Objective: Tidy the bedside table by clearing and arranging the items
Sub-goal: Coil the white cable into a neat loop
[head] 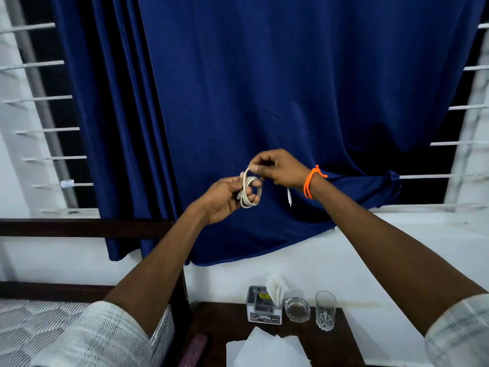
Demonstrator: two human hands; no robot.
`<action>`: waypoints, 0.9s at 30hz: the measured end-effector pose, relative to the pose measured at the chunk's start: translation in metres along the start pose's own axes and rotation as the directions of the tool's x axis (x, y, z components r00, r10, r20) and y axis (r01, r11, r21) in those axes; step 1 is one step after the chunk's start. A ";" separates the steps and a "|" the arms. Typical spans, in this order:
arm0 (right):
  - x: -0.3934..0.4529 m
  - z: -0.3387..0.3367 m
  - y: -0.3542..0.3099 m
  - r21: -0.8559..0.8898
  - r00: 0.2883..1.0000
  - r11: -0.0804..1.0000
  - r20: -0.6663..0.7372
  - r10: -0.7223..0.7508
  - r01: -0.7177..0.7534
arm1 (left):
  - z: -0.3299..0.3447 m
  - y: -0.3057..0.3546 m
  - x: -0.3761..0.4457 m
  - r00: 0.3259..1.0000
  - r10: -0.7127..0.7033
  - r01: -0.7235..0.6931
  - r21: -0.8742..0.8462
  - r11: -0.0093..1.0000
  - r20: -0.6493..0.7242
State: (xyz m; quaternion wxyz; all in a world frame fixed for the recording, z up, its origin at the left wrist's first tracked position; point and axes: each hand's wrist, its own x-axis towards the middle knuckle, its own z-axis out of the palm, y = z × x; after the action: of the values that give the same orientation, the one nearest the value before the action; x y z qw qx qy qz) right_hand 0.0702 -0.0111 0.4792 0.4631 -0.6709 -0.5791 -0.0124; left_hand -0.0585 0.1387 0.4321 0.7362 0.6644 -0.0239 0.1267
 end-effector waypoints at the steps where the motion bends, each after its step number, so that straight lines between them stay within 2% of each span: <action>1: -0.002 0.002 0.002 0.014 1.000 1.000 -0.015 0.020 -0.020 | 0.001 0.001 -0.001 1.000 0.006 -0.006 -0.042 0.999 0.005; 4: -0.003 0.010 0.011 0.077 0.994 0.992 -0.026 0.104 -0.101 | 0.002 0.005 -0.002 0.999 0.031 -0.029 -0.125 0.992 0.015; 9: -0.009 0.023 0.018 0.415 0.964 0.871 0.090 0.249 -0.264 | -0.005 0.005 0.000 0.997 0.067 -0.059 -0.231 0.971 0.024; 14: -0.009 0.037 0.021 0.618 0.939 0.721 0.090 0.332 -0.314 | -0.003 0.006 0.003 0.987 0.115 -0.148 -0.348 0.926 -0.113; 17: -0.009 0.044 0.022 0.688 0.935 0.662 0.070 0.347 -0.297 | -0.004 0.006 0.005 0.971 0.143 -0.208 -0.374 0.904 -0.194; 20: -0.009 0.047 0.021 0.715 0.935 0.637 0.064 0.350 -0.287 | -0.004 0.004 0.006 0.963 0.161 -0.234 -0.379 0.895 -0.214; 27: -0.005 0.044 0.024 0.724 0.936 0.634 0.044 0.350 -0.271 | -0.011 -0.004 0.002 0.964 0.169 -0.211 -0.205 0.956 -0.207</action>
State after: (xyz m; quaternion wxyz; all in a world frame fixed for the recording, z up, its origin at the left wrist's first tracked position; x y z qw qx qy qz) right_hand 0.0646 0.0154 0.4365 0.7119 -0.5231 -0.3889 0.2614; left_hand -0.0575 0.1496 0.4275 0.7900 0.5563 -0.0329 0.2555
